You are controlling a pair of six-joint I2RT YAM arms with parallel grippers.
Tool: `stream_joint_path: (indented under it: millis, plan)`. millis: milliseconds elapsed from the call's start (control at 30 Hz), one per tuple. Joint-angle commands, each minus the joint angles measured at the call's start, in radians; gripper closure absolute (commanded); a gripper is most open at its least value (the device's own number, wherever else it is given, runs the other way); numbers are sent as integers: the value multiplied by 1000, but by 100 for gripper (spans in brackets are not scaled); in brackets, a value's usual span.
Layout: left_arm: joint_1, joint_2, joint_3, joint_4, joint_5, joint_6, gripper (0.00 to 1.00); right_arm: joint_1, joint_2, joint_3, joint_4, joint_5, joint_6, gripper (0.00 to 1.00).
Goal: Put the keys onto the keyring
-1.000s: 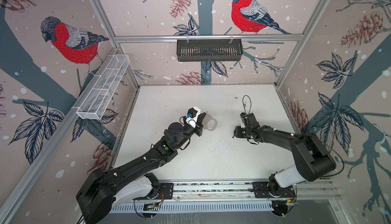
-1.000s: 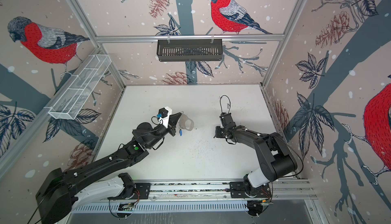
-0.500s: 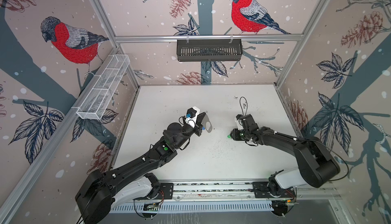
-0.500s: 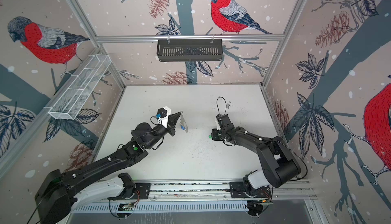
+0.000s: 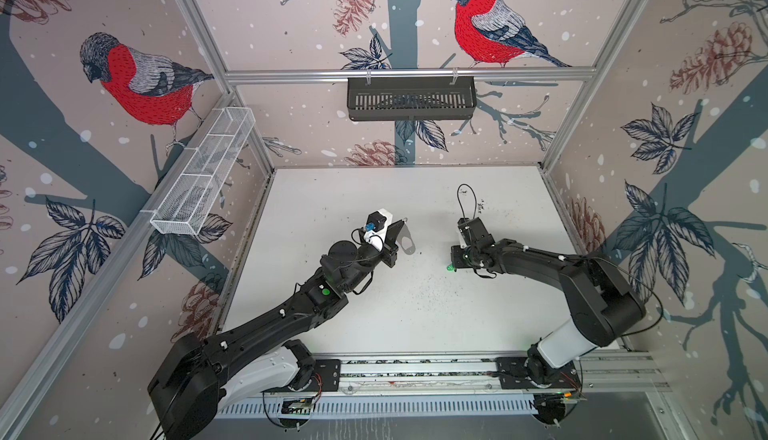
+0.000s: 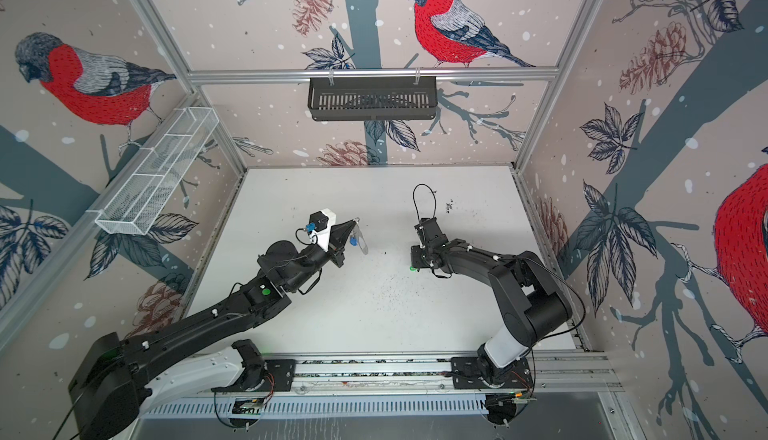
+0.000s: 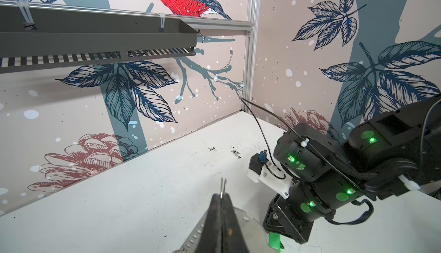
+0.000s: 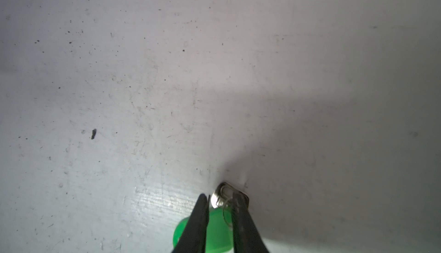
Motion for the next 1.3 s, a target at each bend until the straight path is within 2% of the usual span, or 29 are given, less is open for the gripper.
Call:
stream_joint_path:
  millis: [0,200,433,733,1267]
  plan:
    - [-1,-2,10,19,3,-3,100,25,26,22,-38,96,-2,78]
    - [-2,-5,6,18,3,-6,100,71,54,42,-75,198,12,78]
    - [-2,-12,3,18,6,-7,100,95,33,47,-97,251,24,78]
    - [-2,-25,-1,13,3,-7,100,95,4,35,-104,256,25,76]
    - [-2,-51,-14,6,-6,-10,100,80,53,14,-82,246,27,77]
